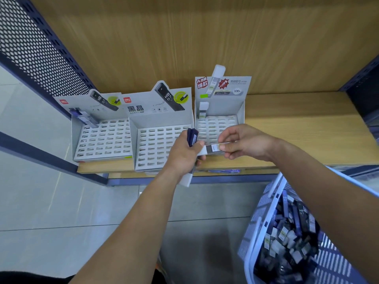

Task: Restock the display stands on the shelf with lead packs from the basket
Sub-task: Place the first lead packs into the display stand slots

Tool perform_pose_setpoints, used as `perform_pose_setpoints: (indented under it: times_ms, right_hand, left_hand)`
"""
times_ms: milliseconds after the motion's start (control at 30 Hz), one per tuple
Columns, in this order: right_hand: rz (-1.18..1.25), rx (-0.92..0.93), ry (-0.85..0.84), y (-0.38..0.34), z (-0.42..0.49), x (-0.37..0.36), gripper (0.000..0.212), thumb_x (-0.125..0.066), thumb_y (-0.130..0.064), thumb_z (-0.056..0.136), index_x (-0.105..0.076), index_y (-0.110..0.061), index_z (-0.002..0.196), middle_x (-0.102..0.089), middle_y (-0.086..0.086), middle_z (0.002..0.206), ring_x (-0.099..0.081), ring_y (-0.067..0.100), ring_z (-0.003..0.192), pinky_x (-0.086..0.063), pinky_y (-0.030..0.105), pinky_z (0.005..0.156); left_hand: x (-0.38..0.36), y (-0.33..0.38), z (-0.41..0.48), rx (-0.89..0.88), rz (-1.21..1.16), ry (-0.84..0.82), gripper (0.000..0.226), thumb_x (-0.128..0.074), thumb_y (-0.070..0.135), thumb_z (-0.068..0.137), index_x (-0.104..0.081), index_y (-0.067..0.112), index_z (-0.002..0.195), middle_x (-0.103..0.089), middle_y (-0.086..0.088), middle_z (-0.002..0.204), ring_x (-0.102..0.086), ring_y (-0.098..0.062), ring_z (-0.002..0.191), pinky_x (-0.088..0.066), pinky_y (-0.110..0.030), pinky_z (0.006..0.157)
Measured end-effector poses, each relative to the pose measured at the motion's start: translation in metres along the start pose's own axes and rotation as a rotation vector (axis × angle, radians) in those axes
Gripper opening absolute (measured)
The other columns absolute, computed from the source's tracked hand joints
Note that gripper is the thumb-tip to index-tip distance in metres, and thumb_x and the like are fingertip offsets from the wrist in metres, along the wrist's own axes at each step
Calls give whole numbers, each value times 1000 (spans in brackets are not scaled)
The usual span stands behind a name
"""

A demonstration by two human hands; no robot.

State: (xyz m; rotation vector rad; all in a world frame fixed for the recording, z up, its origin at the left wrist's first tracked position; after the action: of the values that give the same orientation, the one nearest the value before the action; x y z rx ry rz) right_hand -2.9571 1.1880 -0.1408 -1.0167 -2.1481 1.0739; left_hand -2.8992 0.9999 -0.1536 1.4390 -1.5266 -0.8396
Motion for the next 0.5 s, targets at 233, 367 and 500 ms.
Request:
perform_pose_setpoints:
  times_ms: [233,367,500]
  right_hand:
    - [221,-42,113,18,-4,3,14,-56,-7,99,-68,-9,107,-60,1,81,-59,17,69,-56,35,76]
    - [255,63,262,16,5,7,7,-63,-15,97,-69,-11,98,-68,0,82,-63,16,76,-54,36,83]
    - [58,218,495,-3,28,10,11,-71,-15,92,-64,-10,98,-71,2,77,-67,18,73,-56,34,72]
  left_hand:
    - [11,2,2,31,-75,69,8,-49,11,105,-51,13,113,-64,-6,85,-53,-11,55,-48,-21,49]
    - [14,-1,2,39,-127,93,8,-49,9,105,-52,15,101,-62,-6,80,-54,-9,53,-49,-23,51]
    - [12,-5,7,39,-87,98,7,-50,11,105,-54,8,109,-62,-6,81,-54,-9,53,-51,-23,52]
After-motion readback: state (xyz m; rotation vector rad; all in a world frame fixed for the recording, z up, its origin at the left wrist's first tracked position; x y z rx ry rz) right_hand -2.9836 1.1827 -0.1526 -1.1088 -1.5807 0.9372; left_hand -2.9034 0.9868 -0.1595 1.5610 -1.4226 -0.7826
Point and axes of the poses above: each hand's wrist, its own z-axis towards the middle knuckle, its own x-axis out of the back of the hand, y = z × x, the point moved 1 cm from there along z, towards the middle knuckle
